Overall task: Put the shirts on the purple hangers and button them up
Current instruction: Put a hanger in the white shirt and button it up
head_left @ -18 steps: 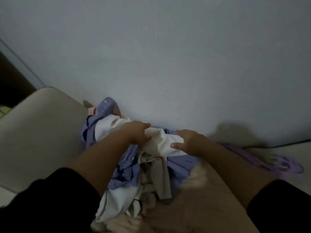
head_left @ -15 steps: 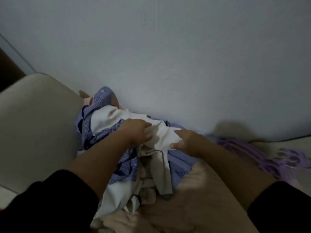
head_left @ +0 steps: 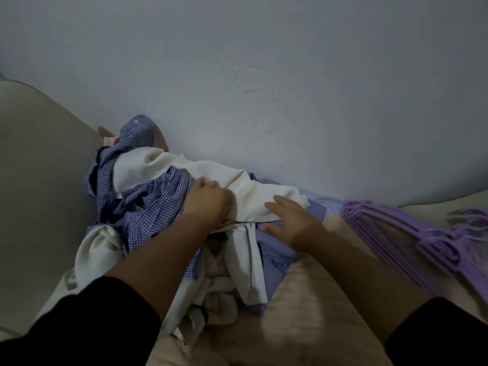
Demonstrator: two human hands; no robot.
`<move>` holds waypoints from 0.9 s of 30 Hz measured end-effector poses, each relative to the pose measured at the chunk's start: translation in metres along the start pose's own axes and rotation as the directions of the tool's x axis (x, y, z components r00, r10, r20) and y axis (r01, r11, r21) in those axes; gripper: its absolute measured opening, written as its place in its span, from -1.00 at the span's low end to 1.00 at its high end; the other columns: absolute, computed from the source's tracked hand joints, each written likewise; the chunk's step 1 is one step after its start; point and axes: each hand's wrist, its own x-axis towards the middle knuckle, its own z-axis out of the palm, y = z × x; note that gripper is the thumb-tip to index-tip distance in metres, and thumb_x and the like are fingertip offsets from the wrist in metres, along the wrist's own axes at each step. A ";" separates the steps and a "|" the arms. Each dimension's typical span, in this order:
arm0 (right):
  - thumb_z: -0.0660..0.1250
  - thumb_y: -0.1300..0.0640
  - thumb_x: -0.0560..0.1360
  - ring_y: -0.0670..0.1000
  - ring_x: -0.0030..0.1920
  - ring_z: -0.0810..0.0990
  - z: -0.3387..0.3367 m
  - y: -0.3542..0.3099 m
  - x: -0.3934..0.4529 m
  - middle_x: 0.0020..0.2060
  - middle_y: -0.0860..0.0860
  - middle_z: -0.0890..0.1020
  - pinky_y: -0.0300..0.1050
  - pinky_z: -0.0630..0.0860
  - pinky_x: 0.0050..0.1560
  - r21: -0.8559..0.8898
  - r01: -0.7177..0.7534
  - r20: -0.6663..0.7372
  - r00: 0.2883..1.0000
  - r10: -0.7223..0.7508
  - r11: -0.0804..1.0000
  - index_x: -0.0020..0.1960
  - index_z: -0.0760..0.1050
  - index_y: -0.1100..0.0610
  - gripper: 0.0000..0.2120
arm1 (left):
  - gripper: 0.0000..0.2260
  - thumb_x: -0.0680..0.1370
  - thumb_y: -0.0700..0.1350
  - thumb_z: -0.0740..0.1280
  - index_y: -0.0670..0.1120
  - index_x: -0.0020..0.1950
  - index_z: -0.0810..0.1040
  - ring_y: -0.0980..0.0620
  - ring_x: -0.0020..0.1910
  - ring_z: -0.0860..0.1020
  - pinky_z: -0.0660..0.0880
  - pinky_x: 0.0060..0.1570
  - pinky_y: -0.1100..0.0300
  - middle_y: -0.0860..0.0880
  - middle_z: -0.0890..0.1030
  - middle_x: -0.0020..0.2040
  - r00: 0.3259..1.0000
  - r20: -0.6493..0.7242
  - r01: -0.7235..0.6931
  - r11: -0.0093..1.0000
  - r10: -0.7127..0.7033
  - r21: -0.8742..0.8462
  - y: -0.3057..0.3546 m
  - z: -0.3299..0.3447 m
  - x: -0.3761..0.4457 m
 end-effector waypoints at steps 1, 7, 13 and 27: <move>0.24 -0.16 0.53 0.00 0.50 0.08 -0.001 0.000 -0.001 0.52 0.01 0.12 -0.11 0.04 0.45 0.004 0.001 -0.011 1.000 -0.001 1.000 0.50 0.18 0.01 -0.39 | -0.78 0.60 -0.02 0.16 0.05 0.05 0.60 0.02 -0.04 0.52 0.16 0.33 0.08 0.03 0.62 -0.07 1.000 -0.001 0.018 0.999 -0.018 -0.035 0.000 0.001 0.001; 0.26 -0.10 0.54 0.01 0.50 0.08 -0.004 -0.006 0.003 0.52 0.01 0.12 -0.08 0.07 0.47 -0.015 0.067 -0.103 0.992 -0.069 0.998 0.49 0.19 -0.01 -0.42 | -0.69 0.59 0.03 0.10 0.01 0.22 0.54 -0.04 0.29 0.43 0.15 0.36 0.06 -0.03 0.54 0.26 0.995 -0.092 -0.047 0.985 0.032 -0.168 0.000 0.004 -0.001; 0.31 -0.05 0.52 0.04 0.51 0.05 0.001 -0.026 0.026 0.52 0.05 0.09 -0.06 0.06 0.49 -0.025 0.156 -0.134 0.978 -0.158 0.987 0.52 0.07 -0.04 -0.33 | -0.19 0.51 0.32 0.20 0.07 0.57 -0.17 -0.12 0.54 -0.24 -0.23 0.48 -0.05 -0.08 -0.24 0.57 0.998 0.024 0.054 0.997 -0.053 -0.046 -0.034 0.006 -0.017; 0.17 -0.03 0.59 0.12 0.24 0.46 0.013 -0.091 0.088 0.18 0.06 0.57 0.00 0.26 0.27 -0.139 -0.013 -0.157 0.988 -0.009 0.990 0.32 0.44 -0.01 -0.67 | -0.24 0.42 0.33 0.27 -0.05 0.50 0.25 -0.11 0.51 0.19 0.10 0.46 0.00 -0.09 0.22 0.53 0.979 -0.171 0.050 0.951 -0.106 -0.304 -0.099 0.019 -0.044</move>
